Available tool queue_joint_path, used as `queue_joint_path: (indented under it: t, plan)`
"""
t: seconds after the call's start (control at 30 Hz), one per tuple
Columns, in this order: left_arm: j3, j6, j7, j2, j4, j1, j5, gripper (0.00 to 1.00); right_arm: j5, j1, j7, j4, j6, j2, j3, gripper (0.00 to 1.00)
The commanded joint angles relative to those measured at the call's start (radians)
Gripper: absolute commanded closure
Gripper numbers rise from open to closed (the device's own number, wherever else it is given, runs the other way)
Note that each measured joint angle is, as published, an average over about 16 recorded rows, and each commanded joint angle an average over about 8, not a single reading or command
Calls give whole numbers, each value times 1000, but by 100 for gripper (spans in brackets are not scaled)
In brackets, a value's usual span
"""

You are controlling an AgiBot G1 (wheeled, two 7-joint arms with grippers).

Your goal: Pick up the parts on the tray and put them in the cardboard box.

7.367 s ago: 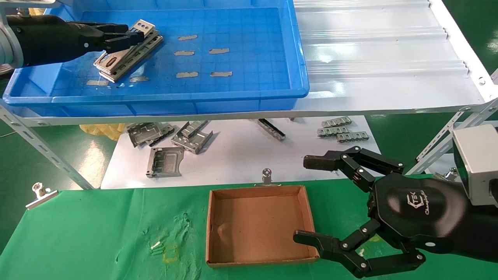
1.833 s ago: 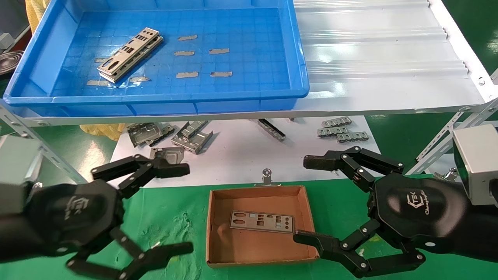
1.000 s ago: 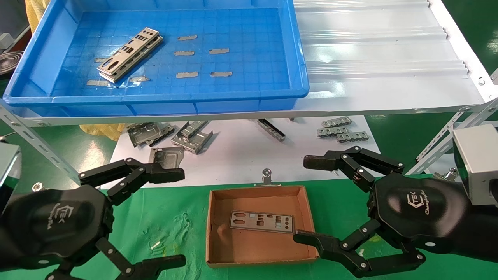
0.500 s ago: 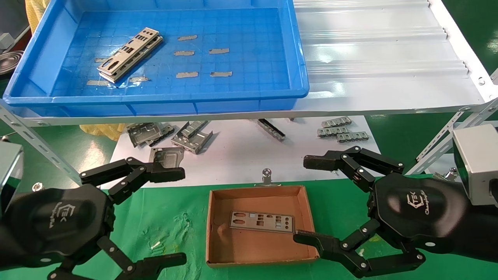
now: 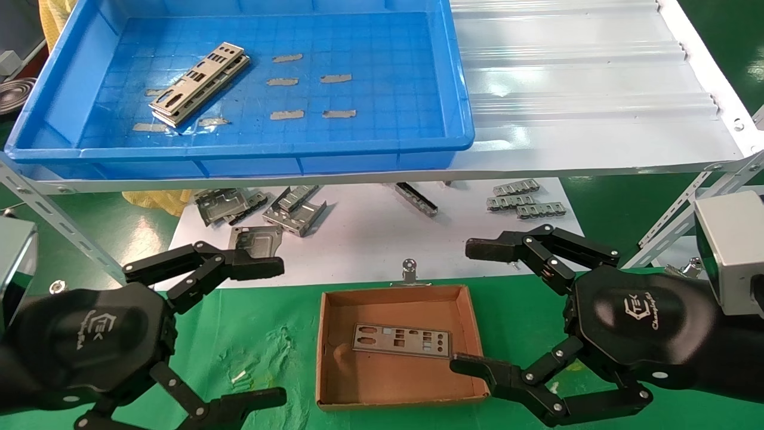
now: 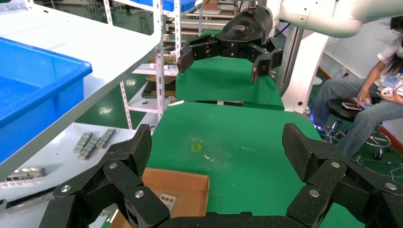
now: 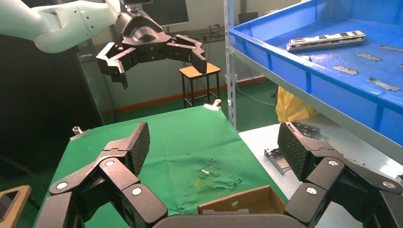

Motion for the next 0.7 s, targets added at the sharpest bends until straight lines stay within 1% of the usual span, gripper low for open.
queue_joint_path:
  t: [0.03,0.7]
  plan:
    - [0,0,0,0,0,0,0,0,0,0,0,0,0,0,0,0]
    - [1,0,0,1,1,-1,0,0,0,0,0,0,0,0,0,0]
